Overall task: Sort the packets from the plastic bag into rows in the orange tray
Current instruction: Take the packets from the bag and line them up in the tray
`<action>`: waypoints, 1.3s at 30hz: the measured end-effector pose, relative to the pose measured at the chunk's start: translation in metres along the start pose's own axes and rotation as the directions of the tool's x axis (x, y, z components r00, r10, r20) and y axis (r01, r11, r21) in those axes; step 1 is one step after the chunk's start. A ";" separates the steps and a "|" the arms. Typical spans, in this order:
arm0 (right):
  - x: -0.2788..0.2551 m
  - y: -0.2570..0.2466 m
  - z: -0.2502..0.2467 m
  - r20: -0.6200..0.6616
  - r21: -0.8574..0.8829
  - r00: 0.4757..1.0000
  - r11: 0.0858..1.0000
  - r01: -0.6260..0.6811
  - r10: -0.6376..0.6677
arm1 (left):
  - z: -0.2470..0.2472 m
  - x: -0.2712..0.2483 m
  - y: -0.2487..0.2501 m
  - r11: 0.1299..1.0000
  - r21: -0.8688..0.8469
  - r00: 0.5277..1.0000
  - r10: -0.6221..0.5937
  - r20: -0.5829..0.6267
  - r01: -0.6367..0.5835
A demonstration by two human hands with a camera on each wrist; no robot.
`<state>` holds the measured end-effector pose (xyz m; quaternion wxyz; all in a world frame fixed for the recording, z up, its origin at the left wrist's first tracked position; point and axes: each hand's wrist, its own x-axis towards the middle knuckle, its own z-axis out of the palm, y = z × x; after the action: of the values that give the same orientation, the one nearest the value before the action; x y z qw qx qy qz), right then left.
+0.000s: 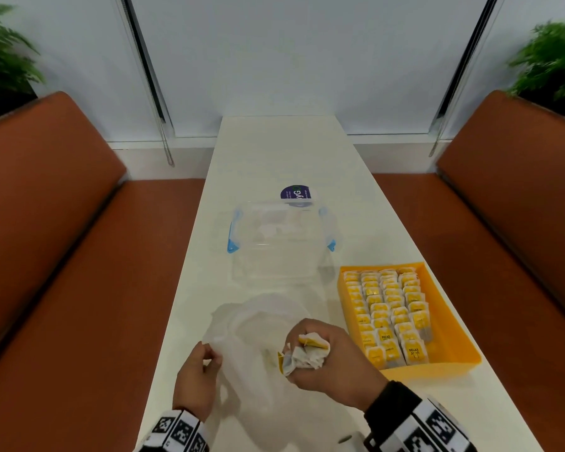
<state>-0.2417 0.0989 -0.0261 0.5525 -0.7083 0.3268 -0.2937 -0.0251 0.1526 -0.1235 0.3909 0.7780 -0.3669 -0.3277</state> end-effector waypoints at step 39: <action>-0.002 -0.027 -0.101 -0.054 -0.159 0.998 0.986 -0.045 0.037 | 0.101 -0.055 0.201 0.290 -0.726 0.734 0.102 0.671 0.624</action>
<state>-0.3176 0.0463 0.0222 0.4911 -0.7359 0.3778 -0.2731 -0.1972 0.0754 0.0113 0.5558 0.3114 -0.0712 -0.7675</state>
